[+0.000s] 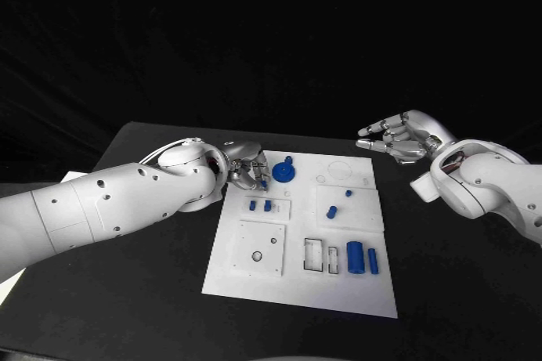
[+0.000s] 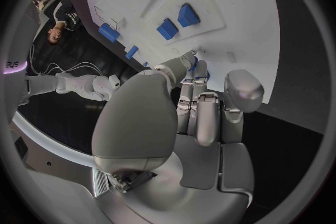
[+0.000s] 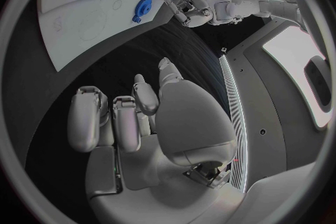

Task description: Assemble the parts on the task board

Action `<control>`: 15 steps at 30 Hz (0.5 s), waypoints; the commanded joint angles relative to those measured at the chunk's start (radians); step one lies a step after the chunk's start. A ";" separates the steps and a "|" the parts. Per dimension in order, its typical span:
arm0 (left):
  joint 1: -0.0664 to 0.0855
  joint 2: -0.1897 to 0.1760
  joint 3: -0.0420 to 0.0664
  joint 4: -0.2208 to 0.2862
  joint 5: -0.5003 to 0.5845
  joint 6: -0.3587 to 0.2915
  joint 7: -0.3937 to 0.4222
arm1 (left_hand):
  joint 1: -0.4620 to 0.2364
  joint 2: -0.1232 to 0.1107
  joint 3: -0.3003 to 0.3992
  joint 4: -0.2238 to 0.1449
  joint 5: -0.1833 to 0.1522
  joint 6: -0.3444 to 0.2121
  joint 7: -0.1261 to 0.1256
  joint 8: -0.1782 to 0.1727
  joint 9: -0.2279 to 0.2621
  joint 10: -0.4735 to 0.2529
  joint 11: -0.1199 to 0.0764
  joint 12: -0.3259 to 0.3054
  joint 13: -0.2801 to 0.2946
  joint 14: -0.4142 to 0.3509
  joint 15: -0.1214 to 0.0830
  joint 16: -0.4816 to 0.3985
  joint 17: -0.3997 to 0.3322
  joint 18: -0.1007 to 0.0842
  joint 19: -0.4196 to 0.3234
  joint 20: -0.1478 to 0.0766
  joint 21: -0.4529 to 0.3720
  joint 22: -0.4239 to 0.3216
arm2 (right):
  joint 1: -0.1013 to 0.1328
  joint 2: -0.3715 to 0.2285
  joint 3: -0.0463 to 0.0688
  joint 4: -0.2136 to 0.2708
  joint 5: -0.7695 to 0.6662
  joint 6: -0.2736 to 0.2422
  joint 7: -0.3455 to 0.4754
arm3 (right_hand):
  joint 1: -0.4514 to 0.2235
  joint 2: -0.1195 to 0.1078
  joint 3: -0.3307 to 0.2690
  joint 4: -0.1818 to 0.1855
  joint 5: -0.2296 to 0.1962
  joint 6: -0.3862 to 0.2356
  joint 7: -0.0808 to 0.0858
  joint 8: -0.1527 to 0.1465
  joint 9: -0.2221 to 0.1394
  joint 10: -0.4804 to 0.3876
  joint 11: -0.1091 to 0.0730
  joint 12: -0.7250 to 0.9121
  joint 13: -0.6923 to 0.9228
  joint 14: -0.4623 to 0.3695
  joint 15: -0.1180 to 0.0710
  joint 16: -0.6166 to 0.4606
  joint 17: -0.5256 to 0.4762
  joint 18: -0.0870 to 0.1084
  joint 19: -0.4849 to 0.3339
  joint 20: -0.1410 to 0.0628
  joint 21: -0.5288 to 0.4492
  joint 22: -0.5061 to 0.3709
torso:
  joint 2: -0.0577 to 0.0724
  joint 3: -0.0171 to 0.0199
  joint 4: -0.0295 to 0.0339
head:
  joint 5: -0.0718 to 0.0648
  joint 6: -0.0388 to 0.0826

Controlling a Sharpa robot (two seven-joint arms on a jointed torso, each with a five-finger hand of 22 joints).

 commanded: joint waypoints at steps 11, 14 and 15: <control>-0.002 0.012 -0.003 -0.008 -0.015 0.042 -0.018 | -0.014 -0.003 -0.001 -0.007 0.002 0.001 0.004 -0.008 0.001 0.007 0.001 -0.010 0.002 0.053 0.009 0.002 -0.002 -0.015 0.016 0.007 -0.003 -0.003 | -0.001 0.000 0.000 0.001 -0.001 0.009 0.011 | -0.003 0.009 -0.005 0.002 0.007 0.002 0.003 -0.003 0.000 -0.004 0.000 0.000 0.000 0.078 -0.003 -0.004 0.144 0.012 -0.007 -0.002 -0.003 -0.001 | -0.001 0.0006 0.0004 | -0.002 -0.002; -0.003 0.014 -0.003 -0.012 -0.016 0.046 -0.021 | -0.015 -0.004 -0.001 -0.007 0.002 0.001 0.004 -0.009 0.000 0.007 0.001 -0.011 0.002 0.053 0.009 0.002 -0.002 -0.015 0.016 0.007 -0.003 -0.003 | -0.001 0.000 0.000 0.001 -0.001 0.009 0.011 | -0.003 0.009 -0.005 0.002 0.007 0.002 0.003 -0.003 0.000 -0.004 0.000 0.000 0.000 0.078 -0.003 -0.004 0.144 0.012 -0.007 -0.002 -0.003 -0.001 | 0.000 0.0004 0.0000 | -0.001 -0.002; -0.003 0.014 -0.004 -0.014 -0.016 0.047 -0.022 | -0.015 -0.004 -0.001 -0.007 0.002 0.000 0.004 -0.009 0.000 0.007 0.001 -0.012 0.002 0.053 0.009 0.002 -0.002 -0.015 0.016 0.007 -0.003 -0.003 | -0.001 0.000 0.000 0.001 -0.001 0.009 0.012 | -0.003 0.009 -0.005 0.002 0.007 0.002 0.003 -0.003 0.000 -0.004 0.000 0.000 0.000 0.078 -0.003 -0.004 0.144 0.012 -0.007 -0.002 -0.003 -0.001 | 0.000 0.0004 -0.0003 | -0.002 -0.002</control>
